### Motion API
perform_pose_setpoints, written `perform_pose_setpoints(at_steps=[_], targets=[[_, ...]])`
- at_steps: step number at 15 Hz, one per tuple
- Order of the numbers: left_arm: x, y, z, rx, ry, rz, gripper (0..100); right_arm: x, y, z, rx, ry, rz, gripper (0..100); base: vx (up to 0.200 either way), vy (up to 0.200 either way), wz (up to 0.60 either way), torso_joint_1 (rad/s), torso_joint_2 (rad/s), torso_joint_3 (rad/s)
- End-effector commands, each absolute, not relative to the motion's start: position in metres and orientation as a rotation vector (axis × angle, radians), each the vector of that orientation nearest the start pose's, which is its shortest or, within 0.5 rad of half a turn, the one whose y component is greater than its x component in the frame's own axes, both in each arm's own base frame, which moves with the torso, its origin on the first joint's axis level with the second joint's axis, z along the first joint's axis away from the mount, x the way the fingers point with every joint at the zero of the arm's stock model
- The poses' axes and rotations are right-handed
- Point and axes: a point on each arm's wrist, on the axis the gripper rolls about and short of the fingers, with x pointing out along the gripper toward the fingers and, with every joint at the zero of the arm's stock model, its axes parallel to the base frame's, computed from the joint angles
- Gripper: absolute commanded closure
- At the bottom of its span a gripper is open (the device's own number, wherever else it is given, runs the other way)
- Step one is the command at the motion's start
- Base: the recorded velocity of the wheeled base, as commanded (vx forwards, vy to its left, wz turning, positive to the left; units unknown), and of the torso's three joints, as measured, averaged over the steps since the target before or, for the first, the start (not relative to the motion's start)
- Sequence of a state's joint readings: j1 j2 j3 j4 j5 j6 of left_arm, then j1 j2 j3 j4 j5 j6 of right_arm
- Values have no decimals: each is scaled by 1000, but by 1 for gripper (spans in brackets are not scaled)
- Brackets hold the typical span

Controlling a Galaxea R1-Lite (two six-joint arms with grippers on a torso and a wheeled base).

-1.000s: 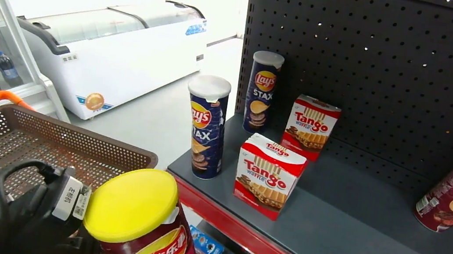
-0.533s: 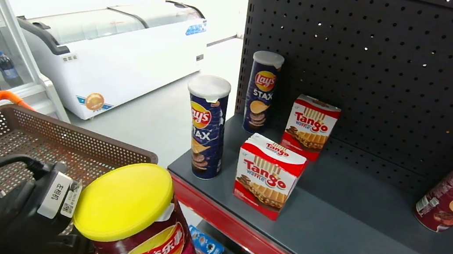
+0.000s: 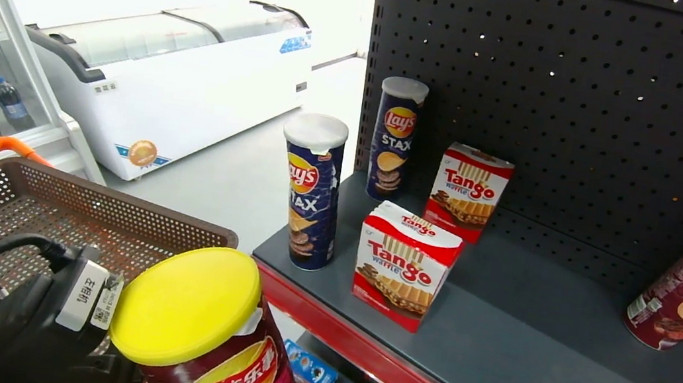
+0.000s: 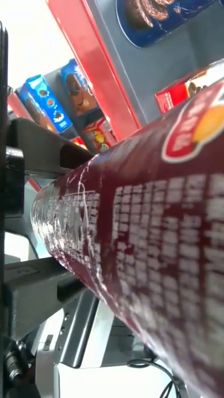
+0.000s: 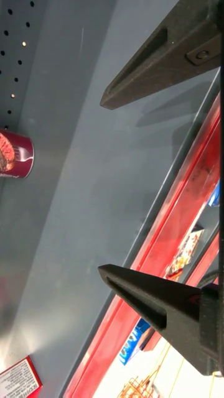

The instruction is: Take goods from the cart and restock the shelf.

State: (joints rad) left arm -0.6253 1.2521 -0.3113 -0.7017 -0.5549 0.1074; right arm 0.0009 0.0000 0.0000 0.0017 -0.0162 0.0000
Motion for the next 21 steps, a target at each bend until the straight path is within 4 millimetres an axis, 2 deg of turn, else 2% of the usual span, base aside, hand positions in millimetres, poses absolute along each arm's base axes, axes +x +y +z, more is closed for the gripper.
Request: perform_pose_setpoints(at_steps=[1, 14, 21], targets=[[128, -107, 165, 103, 189, -1189, 100, -23, 0, 75, 0, 2, -14, 0, 0, 0, 0, 0, 0, 0], [126, -107, 163, 104, 195, -1194, 100, -23, 0, 75, 0, 2, -14, 0, 0, 0, -600, 2, 3, 2], [127, -105, 162, 100, 204, -1180, 100, -23, 0, 75, 0, 2, -9, 0, 0, 0, 0, 0, 0, 0]])
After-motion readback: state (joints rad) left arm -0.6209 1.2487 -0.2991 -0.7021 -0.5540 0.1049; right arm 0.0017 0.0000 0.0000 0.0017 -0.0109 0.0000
